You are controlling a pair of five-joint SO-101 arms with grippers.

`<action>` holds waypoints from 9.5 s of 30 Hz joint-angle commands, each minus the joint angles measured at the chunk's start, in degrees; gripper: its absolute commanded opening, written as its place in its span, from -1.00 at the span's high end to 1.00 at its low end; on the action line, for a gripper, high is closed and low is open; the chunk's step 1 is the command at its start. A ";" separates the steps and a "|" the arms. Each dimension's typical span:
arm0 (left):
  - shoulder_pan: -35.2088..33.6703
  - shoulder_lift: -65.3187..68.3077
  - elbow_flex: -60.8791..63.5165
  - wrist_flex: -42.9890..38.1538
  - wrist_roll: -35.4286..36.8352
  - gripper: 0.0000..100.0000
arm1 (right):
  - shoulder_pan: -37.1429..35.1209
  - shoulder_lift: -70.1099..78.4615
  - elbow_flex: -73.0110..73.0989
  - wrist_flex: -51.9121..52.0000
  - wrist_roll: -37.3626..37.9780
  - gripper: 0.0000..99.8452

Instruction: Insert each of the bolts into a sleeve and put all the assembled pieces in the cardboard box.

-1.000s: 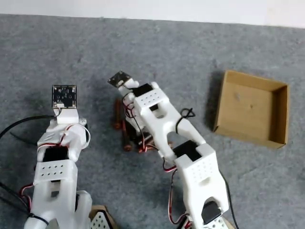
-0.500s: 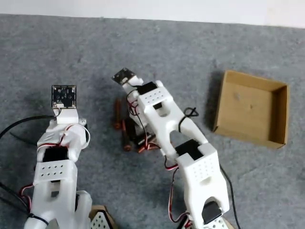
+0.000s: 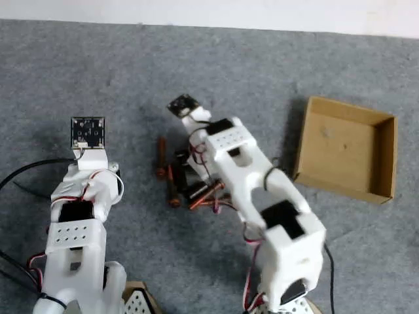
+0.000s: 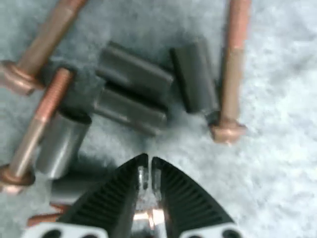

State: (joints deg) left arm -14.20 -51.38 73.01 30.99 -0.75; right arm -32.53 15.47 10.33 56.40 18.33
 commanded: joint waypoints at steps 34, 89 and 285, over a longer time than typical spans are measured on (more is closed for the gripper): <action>-0.75 -1.01 0.04 -2.46 0.35 0.99 | -9.54 -11.74 2.07 -5.67 10.64 0.62; -0.75 -1.36 0.57 -2.46 0.35 0.99 | -4.44 21.23 -22.55 -8.31 -17.14 0.62; -0.84 -1.36 0.66 -2.29 0.35 0.99 | 18.59 -20.97 36.09 -18.24 -15.47 0.72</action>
State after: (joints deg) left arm -14.20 -51.38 73.80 29.58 -0.75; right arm -14.68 -6.15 49.36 41.10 3.12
